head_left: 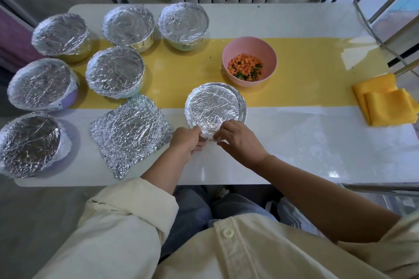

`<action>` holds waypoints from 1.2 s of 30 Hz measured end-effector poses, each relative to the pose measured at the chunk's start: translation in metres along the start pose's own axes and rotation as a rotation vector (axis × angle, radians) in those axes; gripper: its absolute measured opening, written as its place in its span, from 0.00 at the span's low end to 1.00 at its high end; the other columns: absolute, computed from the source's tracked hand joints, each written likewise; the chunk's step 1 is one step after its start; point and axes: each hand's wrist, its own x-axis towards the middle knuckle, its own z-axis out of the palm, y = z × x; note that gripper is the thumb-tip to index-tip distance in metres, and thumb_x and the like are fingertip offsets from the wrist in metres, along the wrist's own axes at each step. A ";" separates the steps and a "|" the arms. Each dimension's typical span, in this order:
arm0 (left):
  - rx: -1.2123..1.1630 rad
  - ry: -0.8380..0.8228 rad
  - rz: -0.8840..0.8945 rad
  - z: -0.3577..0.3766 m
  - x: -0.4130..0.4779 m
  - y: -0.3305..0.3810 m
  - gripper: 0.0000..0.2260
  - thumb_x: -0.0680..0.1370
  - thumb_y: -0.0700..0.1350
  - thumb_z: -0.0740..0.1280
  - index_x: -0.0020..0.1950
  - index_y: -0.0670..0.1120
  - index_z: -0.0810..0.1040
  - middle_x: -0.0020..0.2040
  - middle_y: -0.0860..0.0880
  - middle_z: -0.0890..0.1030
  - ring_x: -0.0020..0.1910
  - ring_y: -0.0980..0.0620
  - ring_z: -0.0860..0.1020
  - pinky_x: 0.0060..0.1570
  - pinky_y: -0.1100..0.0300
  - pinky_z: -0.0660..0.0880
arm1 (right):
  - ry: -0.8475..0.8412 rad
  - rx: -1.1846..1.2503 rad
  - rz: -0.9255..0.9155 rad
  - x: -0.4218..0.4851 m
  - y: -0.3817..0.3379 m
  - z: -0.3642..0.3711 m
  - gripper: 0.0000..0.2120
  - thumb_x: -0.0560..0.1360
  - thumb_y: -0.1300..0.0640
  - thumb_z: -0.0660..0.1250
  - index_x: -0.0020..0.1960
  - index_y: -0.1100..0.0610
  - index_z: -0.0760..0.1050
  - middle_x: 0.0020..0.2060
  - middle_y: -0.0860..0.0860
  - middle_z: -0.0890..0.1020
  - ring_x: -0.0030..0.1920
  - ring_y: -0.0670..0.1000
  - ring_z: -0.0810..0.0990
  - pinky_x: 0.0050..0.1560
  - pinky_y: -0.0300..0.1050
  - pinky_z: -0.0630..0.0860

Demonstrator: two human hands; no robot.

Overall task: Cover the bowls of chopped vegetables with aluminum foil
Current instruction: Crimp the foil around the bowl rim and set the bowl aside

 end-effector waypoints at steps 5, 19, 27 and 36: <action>0.015 0.045 0.066 -0.001 -0.001 -0.007 0.14 0.78 0.48 0.61 0.42 0.41 0.80 0.41 0.43 0.86 0.36 0.45 0.84 0.49 0.50 0.79 | -0.005 -0.016 0.014 0.006 -0.006 0.002 0.11 0.63 0.61 0.79 0.39 0.60 0.78 0.37 0.54 0.77 0.38 0.58 0.76 0.35 0.47 0.74; 0.249 0.258 0.270 0.009 -0.006 -0.010 0.16 0.75 0.48 0.68 0.31 0.40 0.81 0.33 0.41 0.83 0.36 0.39 0.83 0.44 0.46 0.81 | 0.002 -0.079 0.026 0.021 -0.020 0.006 0.11 0.63 0.68 0.75 0.30 0.60 0.73 0.30 0.55 0.74 0.31 0.57 0.75 0.26 0.44 0.69; 0.215 0.253 0.267 0.005 -0.003 -0.013 0.16 0.76 0.48 0.67 0.35 0.38 0.83 0.34 0.40 0.84 0.37 0.39 0.83 0.43 0.50 0.80 | -0.006 -0.071 0.050 0.025 -0.026 0.008 0.12 0.60 0.69 0.75 0.28 0.60 0.73 0.27 0.54 0.74 0.29 0.57 0.75 0.25 0.41 0.66; 0.185 0.248 0.194 0.004 0.002 -0.008 0.12 0.71 0.44 0.69 0.29 0.40 0.81 0.32 0.41 0.84 0.30 0.44 0.79 0.43 0.52 0.80 | 0.008 -0.058 0.040 0.021 -0.029 0.012 0.12 0.61 0.69 0.75 0.29 0.61 0.72 0.28 0.55 0.73 0.29 0.57 0.74 0.25 0.41 0.64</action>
